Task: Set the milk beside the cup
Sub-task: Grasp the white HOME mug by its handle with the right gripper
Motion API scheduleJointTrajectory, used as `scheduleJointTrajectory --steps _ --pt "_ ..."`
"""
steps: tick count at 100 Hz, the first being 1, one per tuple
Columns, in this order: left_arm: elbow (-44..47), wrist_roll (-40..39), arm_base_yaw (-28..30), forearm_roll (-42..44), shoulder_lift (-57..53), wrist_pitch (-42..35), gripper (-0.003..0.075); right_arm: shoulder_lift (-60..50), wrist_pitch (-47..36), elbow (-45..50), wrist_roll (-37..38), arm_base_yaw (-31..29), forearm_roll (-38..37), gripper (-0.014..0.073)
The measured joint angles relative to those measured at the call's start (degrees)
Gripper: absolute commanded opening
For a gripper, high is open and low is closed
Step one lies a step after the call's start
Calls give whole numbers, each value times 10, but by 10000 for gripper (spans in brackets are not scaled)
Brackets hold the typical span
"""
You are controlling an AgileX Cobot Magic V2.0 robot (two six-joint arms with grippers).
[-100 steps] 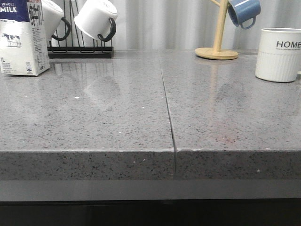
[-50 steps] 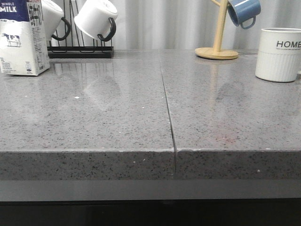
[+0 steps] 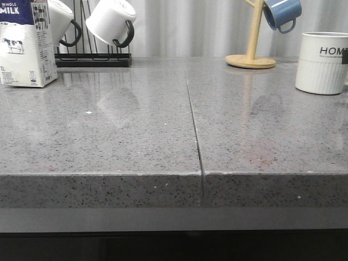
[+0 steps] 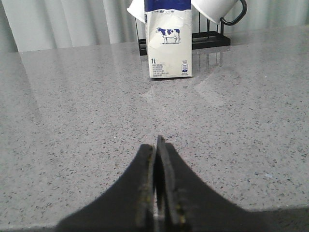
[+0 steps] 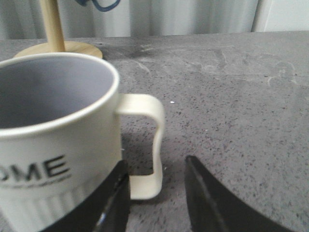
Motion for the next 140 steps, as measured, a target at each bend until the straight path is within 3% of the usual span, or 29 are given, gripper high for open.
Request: scheduleJointTrajectory --steps 25,49,61,98,140 --pt "0 0 0 0 0 0 -20 59 -2 -54 0 -1 0 288" --pt "0 0 0 0 0 0 -20 85 0 -74 0 -2 0 52" --pt "0 0 0 0 0 0 -20 85 1 -75 -1 -2 0 -15" --pt "0 0 0 0 0 0 -20 77 5 -75 -1 10 1 -16" --pt "0 0 0 0 0 0 -20 40 1 -75 -1 157 2 -16"
